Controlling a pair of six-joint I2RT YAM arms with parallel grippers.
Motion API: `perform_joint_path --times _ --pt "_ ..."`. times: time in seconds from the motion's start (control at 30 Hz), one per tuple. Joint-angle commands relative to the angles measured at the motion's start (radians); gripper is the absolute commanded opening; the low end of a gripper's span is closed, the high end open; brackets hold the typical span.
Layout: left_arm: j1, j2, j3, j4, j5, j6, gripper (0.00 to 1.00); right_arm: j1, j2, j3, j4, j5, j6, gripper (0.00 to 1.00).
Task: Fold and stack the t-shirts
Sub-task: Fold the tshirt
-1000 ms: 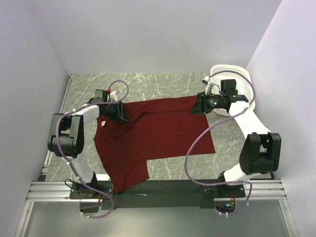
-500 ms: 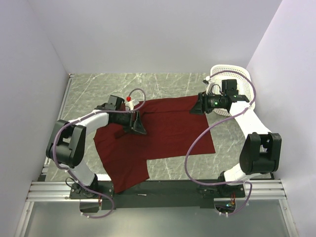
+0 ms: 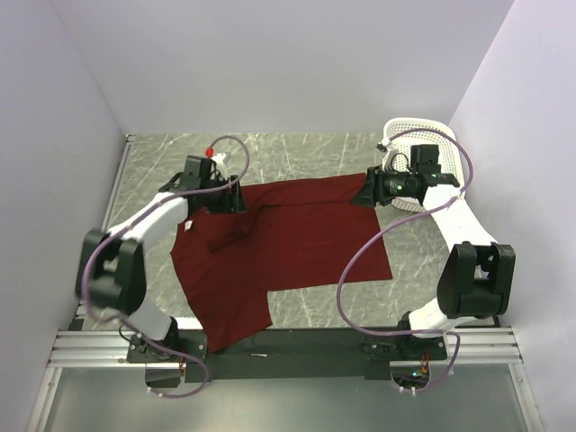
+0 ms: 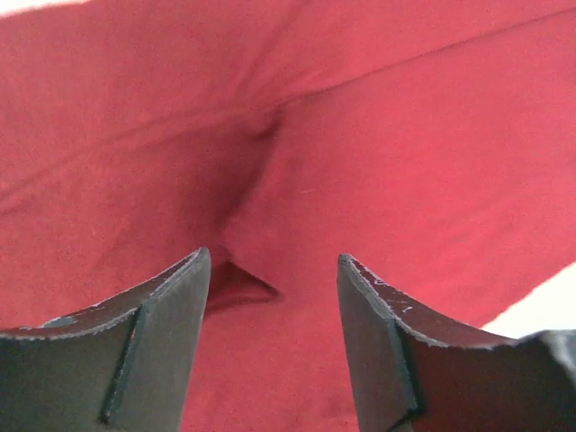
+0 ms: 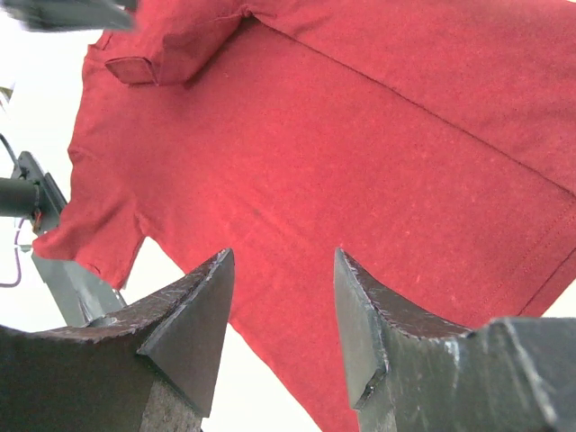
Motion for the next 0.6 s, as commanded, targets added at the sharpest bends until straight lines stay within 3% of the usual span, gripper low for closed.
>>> perform_joint_path --times 0.0,0.27,0.57 --pt "0.008 0.116 0.041 -0.029 -0.001 -0.007 0.63 -0.011 -0.048 -0.006 0.014 -0.025 -0.004 0.56" --pt "0.006 0.212 0.048 -0.007 0.130 0.007 0.64 -0.016 -0.039 -0.004 0.010 -0.034 -0.007 0.55" --pt "-0.083 0.204 0.003 0.030 0.601 -0.012 0.64 -0.022 -0.036 0.000 0.010 -0.032 -0.004 0.56"
